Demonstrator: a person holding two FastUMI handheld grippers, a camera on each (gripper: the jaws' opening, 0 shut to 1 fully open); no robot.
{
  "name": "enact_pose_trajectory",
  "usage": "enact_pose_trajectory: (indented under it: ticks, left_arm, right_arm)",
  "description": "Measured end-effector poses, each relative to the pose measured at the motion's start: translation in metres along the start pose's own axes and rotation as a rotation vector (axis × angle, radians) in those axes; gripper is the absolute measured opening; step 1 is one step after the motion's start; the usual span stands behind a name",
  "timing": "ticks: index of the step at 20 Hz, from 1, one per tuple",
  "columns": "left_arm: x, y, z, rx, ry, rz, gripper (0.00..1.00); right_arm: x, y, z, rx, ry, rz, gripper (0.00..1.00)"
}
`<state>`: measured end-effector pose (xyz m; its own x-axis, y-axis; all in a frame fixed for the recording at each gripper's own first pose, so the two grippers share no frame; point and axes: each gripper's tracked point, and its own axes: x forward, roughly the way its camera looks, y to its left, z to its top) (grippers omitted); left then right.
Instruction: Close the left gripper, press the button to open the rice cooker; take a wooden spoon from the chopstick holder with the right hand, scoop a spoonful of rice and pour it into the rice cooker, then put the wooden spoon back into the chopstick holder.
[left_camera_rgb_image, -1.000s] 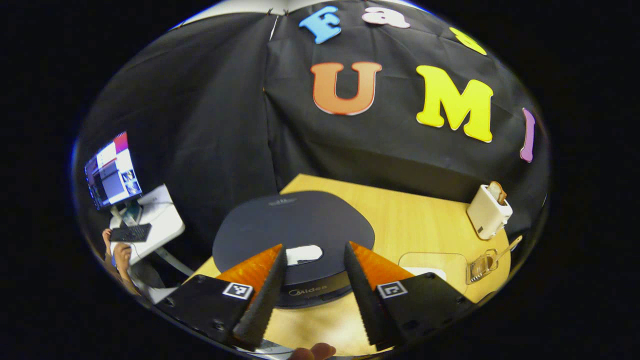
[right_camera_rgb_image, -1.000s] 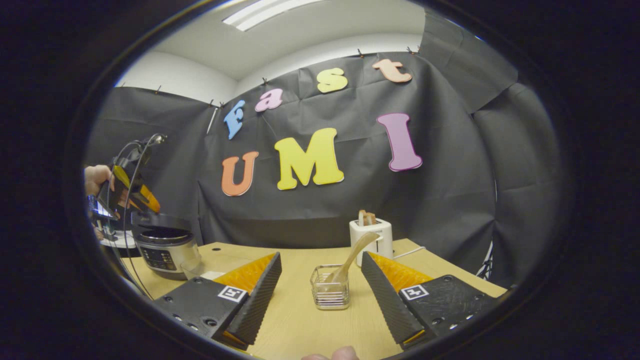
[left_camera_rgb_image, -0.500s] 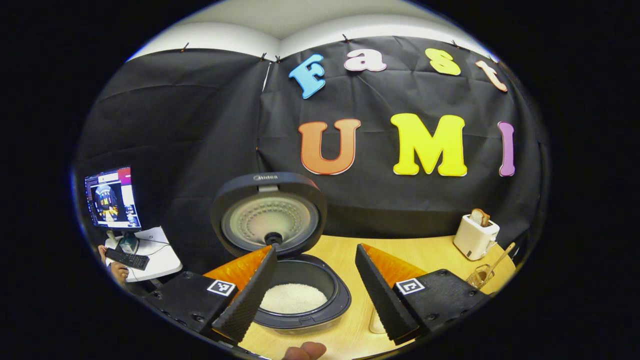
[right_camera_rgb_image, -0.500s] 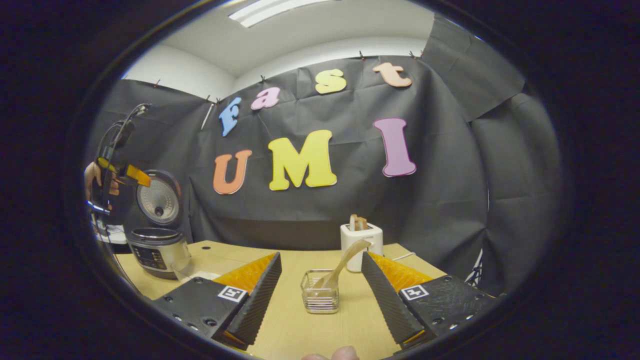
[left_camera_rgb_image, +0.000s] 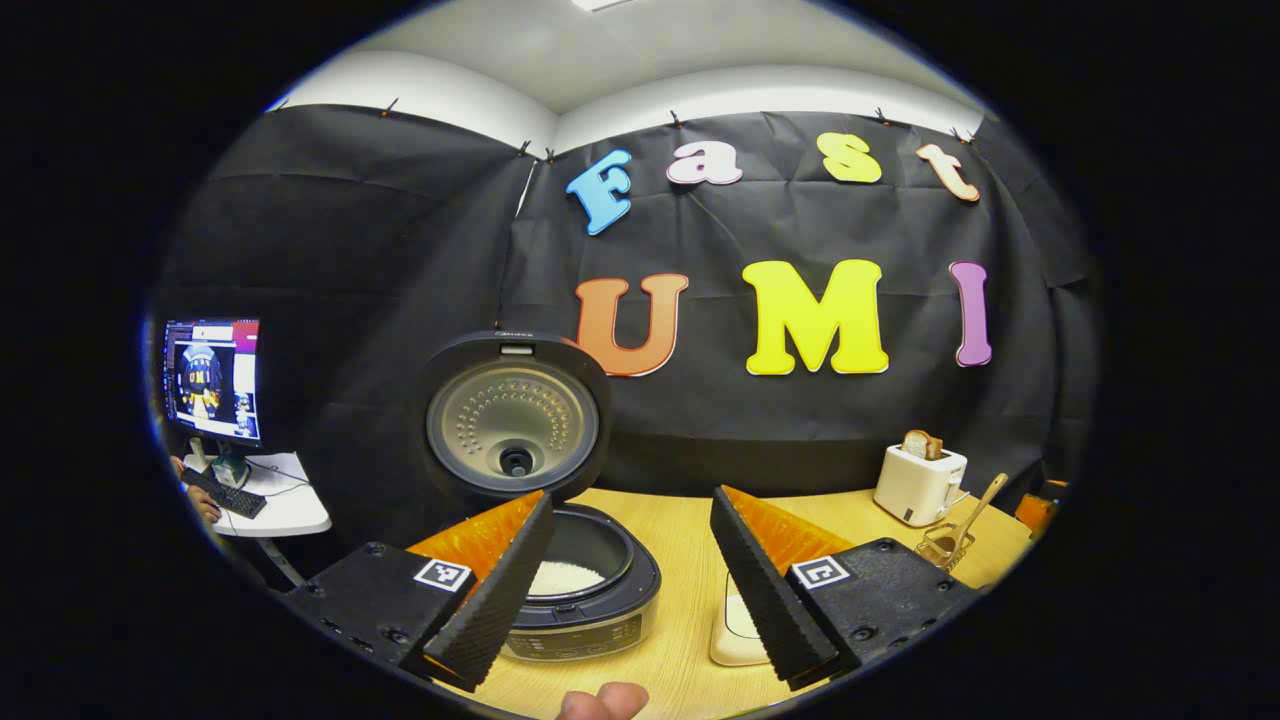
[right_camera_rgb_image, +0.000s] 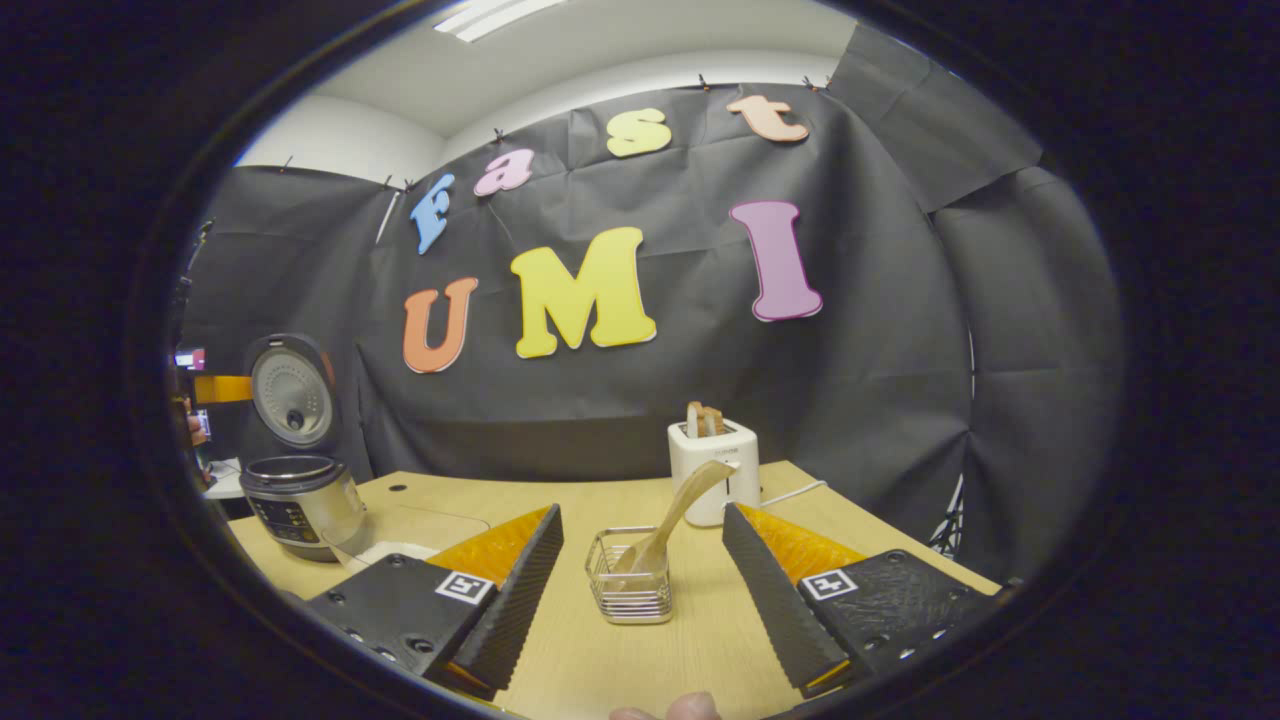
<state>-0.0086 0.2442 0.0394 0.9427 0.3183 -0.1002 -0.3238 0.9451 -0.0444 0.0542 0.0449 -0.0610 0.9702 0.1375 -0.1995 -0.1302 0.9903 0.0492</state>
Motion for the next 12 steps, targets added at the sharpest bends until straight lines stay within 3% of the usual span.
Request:
enact_pose_trajectory:
  ticks: [2,3,5,11,12]
  left_arm:
    - [-0.007,-0.012,-0.003,0.018,-0.022,-0.028,1.0]
    - [-0.009,-0.014,-0.006,0.037,-0.029,-0.033,1.0]
    - [-0.012,-0.02,-0.009,0.066,-0.049,-0.039,1.0]
    - [-0.016,-0.036,-0.025,0.027,-0.069,-0.067,1.0]
    - [-0.016,-0.036,-0.026,0.032,-0.066,-0.068,1.0]
  right_arm:
    - [0.011,-0.001,-0.003,0.008,0.026,-0.009,0.95]
    - [0.017,-0.003,-0.007,0.014,0.042,-0.015,0.91]
    - [0.029,-0.006,-0.011,0.032,0.066,-0.028,0.96]
    - [0.068,-0.015,-0.032,0.031,0.136,-0.056,0.92]
    - [0.075,-0.017,-0.035,0.032,0.15,-0.061,0.96]
